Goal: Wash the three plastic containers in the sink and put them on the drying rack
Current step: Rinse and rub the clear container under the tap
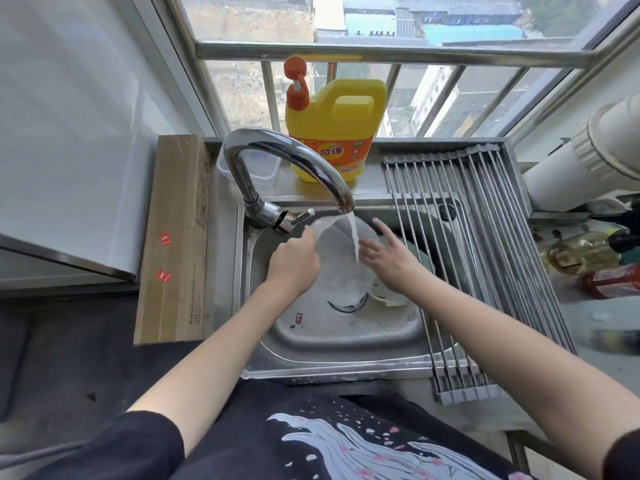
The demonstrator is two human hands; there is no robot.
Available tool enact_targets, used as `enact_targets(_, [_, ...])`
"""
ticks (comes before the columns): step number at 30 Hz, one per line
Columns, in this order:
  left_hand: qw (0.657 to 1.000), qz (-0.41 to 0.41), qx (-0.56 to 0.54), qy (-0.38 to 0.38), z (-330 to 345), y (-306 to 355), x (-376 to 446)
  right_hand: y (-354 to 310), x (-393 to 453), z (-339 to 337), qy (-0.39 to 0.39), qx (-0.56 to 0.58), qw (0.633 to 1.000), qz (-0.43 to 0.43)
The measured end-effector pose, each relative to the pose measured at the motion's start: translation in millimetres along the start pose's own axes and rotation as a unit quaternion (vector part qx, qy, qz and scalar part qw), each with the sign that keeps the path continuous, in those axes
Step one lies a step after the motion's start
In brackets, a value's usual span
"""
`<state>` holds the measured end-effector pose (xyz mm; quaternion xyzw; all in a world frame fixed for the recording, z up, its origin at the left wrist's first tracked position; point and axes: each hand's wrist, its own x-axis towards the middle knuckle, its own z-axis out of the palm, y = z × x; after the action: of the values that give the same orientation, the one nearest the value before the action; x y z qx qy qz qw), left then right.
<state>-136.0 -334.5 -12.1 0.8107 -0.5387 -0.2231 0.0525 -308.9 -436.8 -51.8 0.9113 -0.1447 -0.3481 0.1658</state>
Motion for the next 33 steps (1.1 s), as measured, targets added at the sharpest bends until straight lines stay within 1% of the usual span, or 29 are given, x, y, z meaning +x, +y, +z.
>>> enact_targets(1, [0.999, -0.011, -0.023, 0.024, -1, -1, 1, 0, 1, -4, -0.002, -0.05, 0.998, 0.031])
enact_targets(2, [0.998, -0.019, -0.04, 0.046, -1, -1, 1, -4, 2, -9, -0.003, -0.068, 0.996, 0.063])
enact_targets(4, [0.995, -0.011, -0.043, 0.086, 1, 1, 1, -20, 6, -16, -0.013, -0.027, 0.995, 0.095])
enact_targets(5, [0.994, 0.002, -0.034, 0.1, 3, 3, 0, -32, 8, -16, -0.022, 0.021, 0.995, 0.098])
enact_targets(7, [0.992, 0.023, -0.024, 0.118, 10, 7, -2, -56, 10, -15, -0.033, 0.165, 0.982, 0.081])
enact_targets(8, [0.991, 0.032, -0.03, 0.125, 13, 8, -2, -65, 9, -15, -0.026, 0.24, 0.968, 0.059])
enact_targets(10, [0.989, 0.042, -0.043, 0.137, 14, 6, -3, -77, 6, -15, 0.017, 0.36, 0.933, 0.006])
enact_targets(12, [0.987, 0.04, -0.055, 0.145, 11, 2, -1, -80, 1, -17, 0.047, 0.426, 0.903, -0.022])
enact_targets(13, [0.989, 0.036, -0.06, 0.132, 11, -1, 0, -79, 0, -16, 0.052, 0.427, 0.902, -0.027])
enact_targets(14, [0.99, 0.032, -0.066, 0.117, 12, -3, 2, -77, 0, -14, 0.061, 0.403, 0.913, -0.019])
enact_targets(15, [0.991, 0.022, -0.076, 0.104, 13, -7, 4, -72, 0, -12, 0.066, 0.354, 0.933, 0.007])
enact_targets(16, [0.992, 0.01, -0.091, 0.091, 15, -11, 5, -67, 1, -12, 0.054, 0.289, 0.955, 0.045])
enact_targets(17, [0.991, -0.002, -0.112, 0.076, 16, -14, 5, -61, 1, -13, 0.023, 0.223, 0.971, 0.084])
enact_targets(18, [0.989, -0.008, -0.134, 0.065, 17, -16, 5, -55, 1, -17, -0.014, 0.166, 0.979, 0.117])
enact_targets(19, [0.986, -0.009, -0.153, 0.06, 17, -16, 3, -50, 1, -19, -0.043, 0.129, 0.981, 0.139])
enact_targets(20, [0.984, -0.006, -0.167, 0.065, 17, -14, 1, -48, 2, -20, -0.056, 0.113, 0.98, 0.153])
enact_targets(22, [0.979, 0.003, -0.182, 0.091, 14, -10, -2, -50, 4, -21, -0.045, 0.13, 0.98, 0.142])
enact_targets(24, [0.977, 0.01, -0.175, 0.118, 12, -9, -3, -56, 5, -20, -0.021, 0.172, 0.981, 0.088])
enact_targets(25, [0.978, 0.013, -0.166, 0.128, 12, -11, -3, -62, 5, -20, 0.002, 0.187, 0.981, 0.058])
enact_targets(26, [0.978, 0.017, -0.157, 0.137, 12, -12, -2, -69, 5, -17, 0.039, 0.187, 0.981, 0.034])
enact_targets(27, [0.978, 0.024, -0.147, 0.144, 12, -14, -2, -73, 3, -17, 0.057, 0.18, 0.982, 0.016])
enact_targets(28, [0.978, 0.035, -0.139, 0.149, 11, -15, -3, -74, 1, -18, 0.054, 0.185, 0.981, 0.008])
enact_targets(29, [0.978, 0.046, -0.133, 0.154, 12, -15, -3, -75, 2, -13, 0.075, 0.206, 0.976, -0.003])
enact_targets(31, [0.976, 0.054, -0.129, 0.164, 14, -13, -5, -72, -3, -7, 0.151, 0.258, 0.954, -0.007])
enact_targets(32, [0.976, 0.052, -0.131, 0.168, 15, -12, -5, -71, -7, -9, 0.16, 0.29, 0.943, -0.011])
enact_targets(33, [0.975, 0.05, -0.134, 0.169, 16, -10, -4, -70, -10, -12, 0.145, 0.324, 0.934, -0.025])
